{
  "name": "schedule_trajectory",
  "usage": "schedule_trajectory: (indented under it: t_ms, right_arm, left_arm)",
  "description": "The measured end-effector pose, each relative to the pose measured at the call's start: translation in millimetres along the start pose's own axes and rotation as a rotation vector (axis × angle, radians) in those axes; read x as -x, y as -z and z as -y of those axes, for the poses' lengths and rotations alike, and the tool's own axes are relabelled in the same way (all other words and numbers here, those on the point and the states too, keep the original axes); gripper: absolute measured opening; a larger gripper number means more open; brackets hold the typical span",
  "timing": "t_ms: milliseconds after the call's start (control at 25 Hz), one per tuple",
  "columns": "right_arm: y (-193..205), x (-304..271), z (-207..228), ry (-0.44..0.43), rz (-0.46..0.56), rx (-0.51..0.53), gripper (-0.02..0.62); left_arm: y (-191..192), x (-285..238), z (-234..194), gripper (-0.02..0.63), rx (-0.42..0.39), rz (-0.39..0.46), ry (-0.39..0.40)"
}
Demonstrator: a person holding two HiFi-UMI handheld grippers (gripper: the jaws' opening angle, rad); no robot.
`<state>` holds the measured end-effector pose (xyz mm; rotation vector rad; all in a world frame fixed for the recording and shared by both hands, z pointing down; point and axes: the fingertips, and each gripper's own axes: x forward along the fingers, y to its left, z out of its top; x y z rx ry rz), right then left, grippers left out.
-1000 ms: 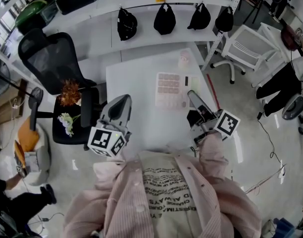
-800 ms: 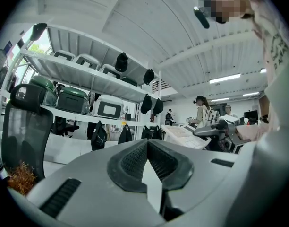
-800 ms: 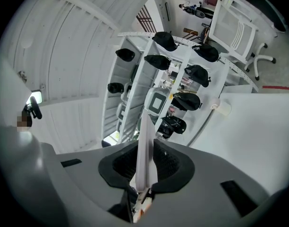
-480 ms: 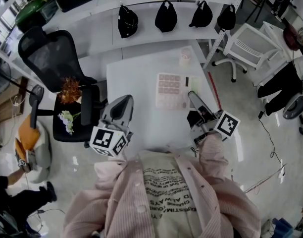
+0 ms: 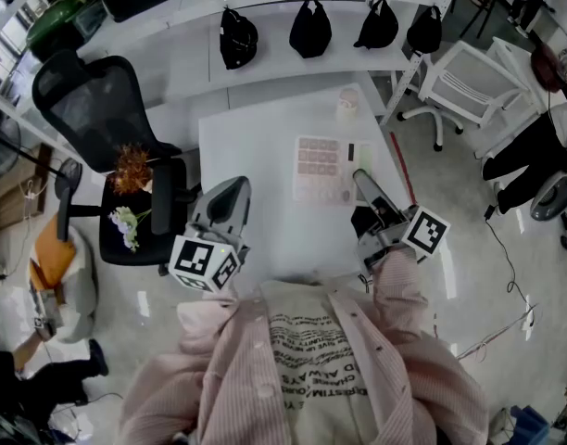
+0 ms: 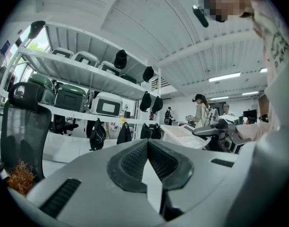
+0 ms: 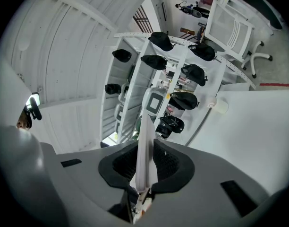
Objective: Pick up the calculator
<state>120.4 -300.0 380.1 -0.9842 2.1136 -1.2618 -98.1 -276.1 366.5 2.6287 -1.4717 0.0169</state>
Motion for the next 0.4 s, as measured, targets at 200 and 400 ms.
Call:
schedule_trajectory:
  t_ms: [200,400]
  right_arm:
    - [0.1,0.2,1.7,0.006,0.001,0.000,0.063]
    - [-0.8,0.1,2.9,0.003,0.005,-0.001,0.063]
  left_arm:
    - [2.6,0.3,-1.5,0.002,-0.002,0.002,-0.002]
    - [4.5,-2.4,-1.2,0.002,-0.003,0.002,0.007]
